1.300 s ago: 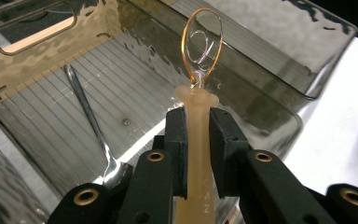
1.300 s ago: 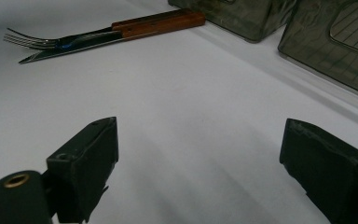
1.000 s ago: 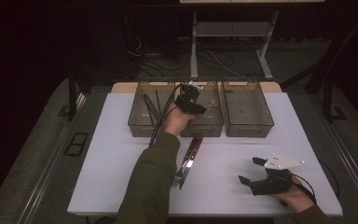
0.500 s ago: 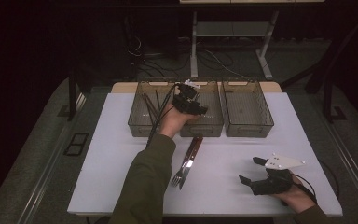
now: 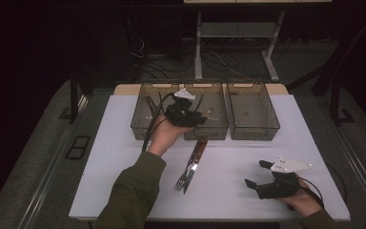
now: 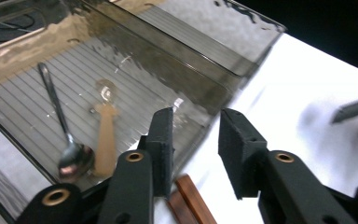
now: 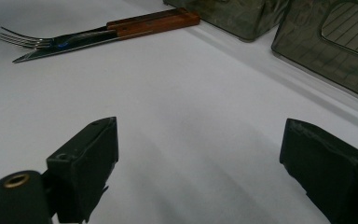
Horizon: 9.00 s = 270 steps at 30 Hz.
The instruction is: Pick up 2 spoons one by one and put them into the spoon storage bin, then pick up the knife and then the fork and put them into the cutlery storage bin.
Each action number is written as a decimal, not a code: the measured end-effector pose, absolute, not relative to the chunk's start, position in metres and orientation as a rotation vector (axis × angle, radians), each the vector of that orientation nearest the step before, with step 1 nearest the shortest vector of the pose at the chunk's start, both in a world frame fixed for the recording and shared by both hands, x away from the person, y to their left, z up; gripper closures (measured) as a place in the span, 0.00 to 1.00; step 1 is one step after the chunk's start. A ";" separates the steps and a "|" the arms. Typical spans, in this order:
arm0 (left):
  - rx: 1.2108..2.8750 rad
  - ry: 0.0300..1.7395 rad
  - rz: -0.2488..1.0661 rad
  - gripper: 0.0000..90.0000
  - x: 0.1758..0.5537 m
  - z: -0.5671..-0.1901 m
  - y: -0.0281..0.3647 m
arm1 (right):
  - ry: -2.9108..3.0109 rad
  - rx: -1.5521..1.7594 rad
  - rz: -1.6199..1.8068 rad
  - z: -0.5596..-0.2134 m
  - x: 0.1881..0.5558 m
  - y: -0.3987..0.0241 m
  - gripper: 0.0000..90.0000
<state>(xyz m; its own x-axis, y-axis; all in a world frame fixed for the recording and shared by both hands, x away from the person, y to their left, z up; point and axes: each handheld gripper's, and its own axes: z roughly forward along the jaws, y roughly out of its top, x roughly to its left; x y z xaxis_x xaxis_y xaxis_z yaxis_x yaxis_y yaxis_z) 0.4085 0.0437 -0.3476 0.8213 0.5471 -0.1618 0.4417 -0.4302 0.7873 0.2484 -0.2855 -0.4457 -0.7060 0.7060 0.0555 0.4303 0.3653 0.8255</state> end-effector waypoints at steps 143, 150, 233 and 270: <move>2.347 0.553 0.042 0.83 0.356 -0.444 0.061 | 2.322 1.013 1.256 -0.447 0.250 -0.284 0.13; 2.383 0.492 0.078 0.85 0.356 -0.443 0.059 | 2.322 1.012 1.262 -0.447 0.250 -0.284 0.13; 2.406 -0.011 -0.168 0.85 0.305 -0.404 0.001 | 3.079 0.183 1.146 -0.419 0.302 -0.200 0.84; 2.064 0.640 0.208 0.00 0.294 -0.428 0.143 | 2.724 0.752 1.278 -0.401 0.325 -0.274 0.84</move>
<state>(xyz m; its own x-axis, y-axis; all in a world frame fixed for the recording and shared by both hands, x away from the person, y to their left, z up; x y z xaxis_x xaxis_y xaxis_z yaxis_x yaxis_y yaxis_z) 0.2936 0.1428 -0.4276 0.8495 0.5178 -0.1010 0.3598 -0.4285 0.8288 0.3255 -0.2739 -0.4010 -0.8817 0.4423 0.1641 0.4089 0.5429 0.7335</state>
